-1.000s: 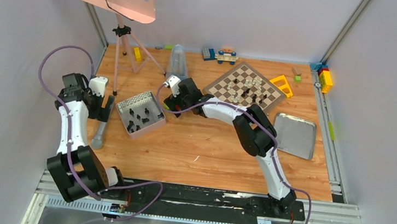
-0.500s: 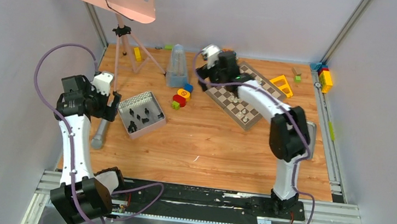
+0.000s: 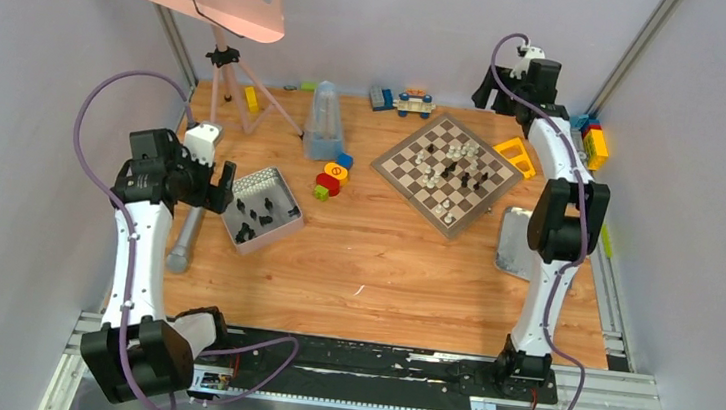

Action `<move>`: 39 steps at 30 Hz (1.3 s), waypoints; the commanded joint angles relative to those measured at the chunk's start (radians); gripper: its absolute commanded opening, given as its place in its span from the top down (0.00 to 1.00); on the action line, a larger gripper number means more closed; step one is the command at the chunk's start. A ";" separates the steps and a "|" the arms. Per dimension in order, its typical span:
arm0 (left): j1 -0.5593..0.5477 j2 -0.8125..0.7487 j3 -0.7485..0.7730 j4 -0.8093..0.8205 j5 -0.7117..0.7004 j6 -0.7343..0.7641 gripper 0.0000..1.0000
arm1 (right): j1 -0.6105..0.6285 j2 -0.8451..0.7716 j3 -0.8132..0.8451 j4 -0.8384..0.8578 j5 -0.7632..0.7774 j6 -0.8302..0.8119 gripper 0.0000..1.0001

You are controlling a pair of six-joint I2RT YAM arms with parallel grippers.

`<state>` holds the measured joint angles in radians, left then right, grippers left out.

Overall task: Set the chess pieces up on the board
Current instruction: Move the chessboard to the center of the board.

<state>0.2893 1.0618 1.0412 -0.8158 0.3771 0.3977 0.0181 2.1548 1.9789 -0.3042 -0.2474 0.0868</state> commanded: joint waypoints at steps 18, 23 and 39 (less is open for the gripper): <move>-0.077 0.058 0.067 0.092 -0.027 -0.108 0.00 | -0.093 0.364 0.228 -0.078 -0.184 0.348 0.41; -0.079 0.051 0.055 0.101 -0.027 -0.109 0.00 | -0.097 0.364 0.193 -0.076 -0.193 0.357 0.44; -0.081 0.022 0.038 0.096 -0.040 -0.078 0.00 | -0.119 0.259 -0.029 -0.053 -0.262 0.348 0.47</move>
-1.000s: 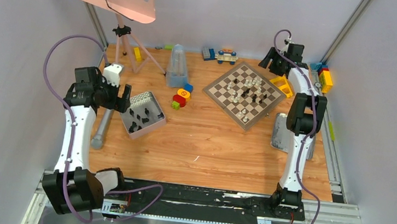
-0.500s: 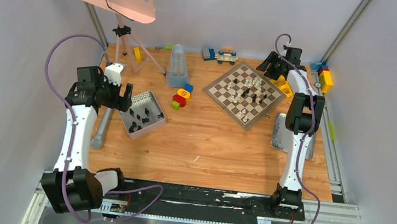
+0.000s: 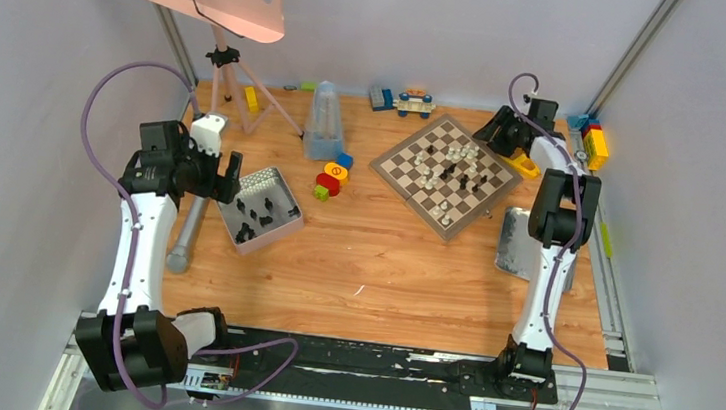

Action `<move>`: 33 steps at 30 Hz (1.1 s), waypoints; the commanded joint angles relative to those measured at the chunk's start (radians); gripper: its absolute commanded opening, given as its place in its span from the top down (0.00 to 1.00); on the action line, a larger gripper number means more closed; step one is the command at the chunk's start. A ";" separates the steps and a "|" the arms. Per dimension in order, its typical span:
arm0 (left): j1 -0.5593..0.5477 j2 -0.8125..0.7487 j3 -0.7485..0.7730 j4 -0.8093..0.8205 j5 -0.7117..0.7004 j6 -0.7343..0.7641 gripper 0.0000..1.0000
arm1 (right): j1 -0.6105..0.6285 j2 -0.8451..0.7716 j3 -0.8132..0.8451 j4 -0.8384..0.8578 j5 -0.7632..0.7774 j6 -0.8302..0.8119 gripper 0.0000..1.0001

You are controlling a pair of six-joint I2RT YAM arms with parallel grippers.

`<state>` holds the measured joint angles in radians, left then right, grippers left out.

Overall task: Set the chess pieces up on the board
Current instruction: Move the chessboard to the center of the board.

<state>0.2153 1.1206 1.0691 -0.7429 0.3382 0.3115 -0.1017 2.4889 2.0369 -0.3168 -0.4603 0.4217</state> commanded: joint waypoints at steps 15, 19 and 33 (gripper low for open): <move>-0.015 -0.097 -0.079 0.020 0.055 0.060 0.00 | 0.023 -0.392 -0.626 0.060 -0.118 -0.014 0.52; -0.074 -0.080 -0.081 0.016 0.128 0.084 0.01 | 0.040 -0.474 -0.735 0.080 -0.116 -0.030 0.52; -0.638 0.294 -0.009 0.235 -0.087 0.227 0.06 | 0.051 -0.532 -0.732 0.005 -0.011 -0.173 0.49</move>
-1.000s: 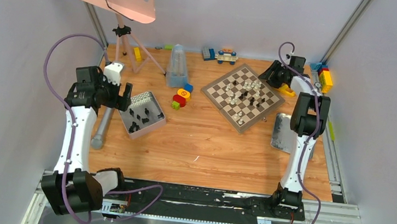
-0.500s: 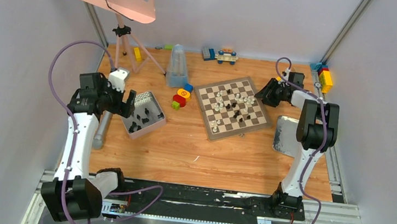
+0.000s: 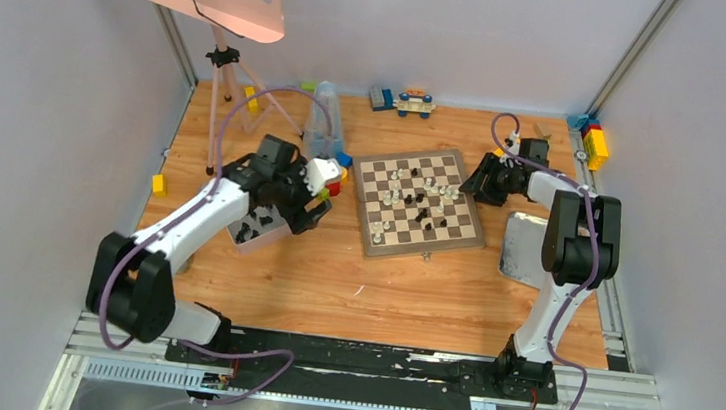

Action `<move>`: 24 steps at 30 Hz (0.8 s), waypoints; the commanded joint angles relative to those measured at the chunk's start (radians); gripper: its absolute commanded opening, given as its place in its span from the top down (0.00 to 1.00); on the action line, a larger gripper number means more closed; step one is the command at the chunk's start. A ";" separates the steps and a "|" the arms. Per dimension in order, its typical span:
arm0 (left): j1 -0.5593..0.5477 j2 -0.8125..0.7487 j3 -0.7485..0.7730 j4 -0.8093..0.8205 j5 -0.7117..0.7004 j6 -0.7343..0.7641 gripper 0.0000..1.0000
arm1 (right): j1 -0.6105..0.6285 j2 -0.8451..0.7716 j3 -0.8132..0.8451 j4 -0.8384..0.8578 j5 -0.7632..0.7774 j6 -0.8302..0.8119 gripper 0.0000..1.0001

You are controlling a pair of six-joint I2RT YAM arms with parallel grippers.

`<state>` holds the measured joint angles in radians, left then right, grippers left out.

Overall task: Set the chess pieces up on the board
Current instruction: Move the chessboard to the center of the board.

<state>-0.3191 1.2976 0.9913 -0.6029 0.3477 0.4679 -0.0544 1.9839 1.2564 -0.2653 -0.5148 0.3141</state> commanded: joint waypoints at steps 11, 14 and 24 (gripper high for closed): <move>-0.260 0.425 0.202 0.124 -0.156 0.136 0.18 | 0.004 0.042 0.130 -0.111 0.078 -0.119 0.52; -0.267 0.481 0.240 0.118 -0.140 0.140 0.20 | 0.004 0.057 0.140 -0.120 0.078 -0.121 0.53; -0.308 0.583 0.299 0.123 -0.104 0.115 0.25 | 0.008 0.038 0.075 -0.123 0.069 -0.146 0.59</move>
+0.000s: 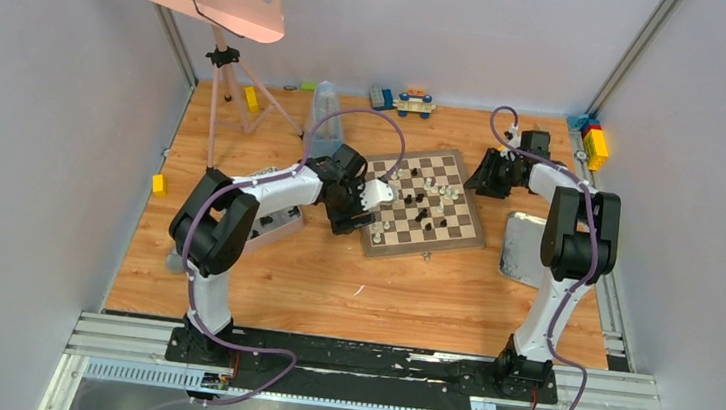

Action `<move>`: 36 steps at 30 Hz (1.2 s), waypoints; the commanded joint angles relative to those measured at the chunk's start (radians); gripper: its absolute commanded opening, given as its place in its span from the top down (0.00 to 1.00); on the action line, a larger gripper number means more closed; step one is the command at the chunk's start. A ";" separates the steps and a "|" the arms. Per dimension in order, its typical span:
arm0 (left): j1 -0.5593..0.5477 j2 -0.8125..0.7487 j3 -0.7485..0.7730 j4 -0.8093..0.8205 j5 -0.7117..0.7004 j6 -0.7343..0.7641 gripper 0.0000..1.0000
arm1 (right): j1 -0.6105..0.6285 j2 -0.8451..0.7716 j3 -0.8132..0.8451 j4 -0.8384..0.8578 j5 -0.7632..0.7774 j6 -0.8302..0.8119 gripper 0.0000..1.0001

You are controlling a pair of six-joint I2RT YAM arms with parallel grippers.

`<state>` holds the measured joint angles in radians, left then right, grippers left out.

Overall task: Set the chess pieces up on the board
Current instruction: Move the chessboard to the center of the board.

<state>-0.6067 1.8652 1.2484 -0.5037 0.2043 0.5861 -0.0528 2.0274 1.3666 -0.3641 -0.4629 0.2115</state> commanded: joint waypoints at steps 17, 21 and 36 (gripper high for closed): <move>-0.049 0.038 0.033 0.010 0.082 -0.063 0.33 | 0.028 -0.110 -0.208 -0.039 -0.060 -0.081 0.73; -0.068 0.024 0.016 0.000 0.097 -0.079 0.34 | 0.047 -0.134 -0.258 -0.039 -0.077 -0.083 0.75; -0.082 -0.075 -0.075 -0.061 0.102 -0.092 0.36 | 0.130 -0.251 -0.416 -0.066 -0.166 -0.139 0.81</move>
<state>-0.6624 1.8435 1.1957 -0.5819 0.2523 0.5270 0.0078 1.7882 1.0367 -0.2440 -0.4900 0.0978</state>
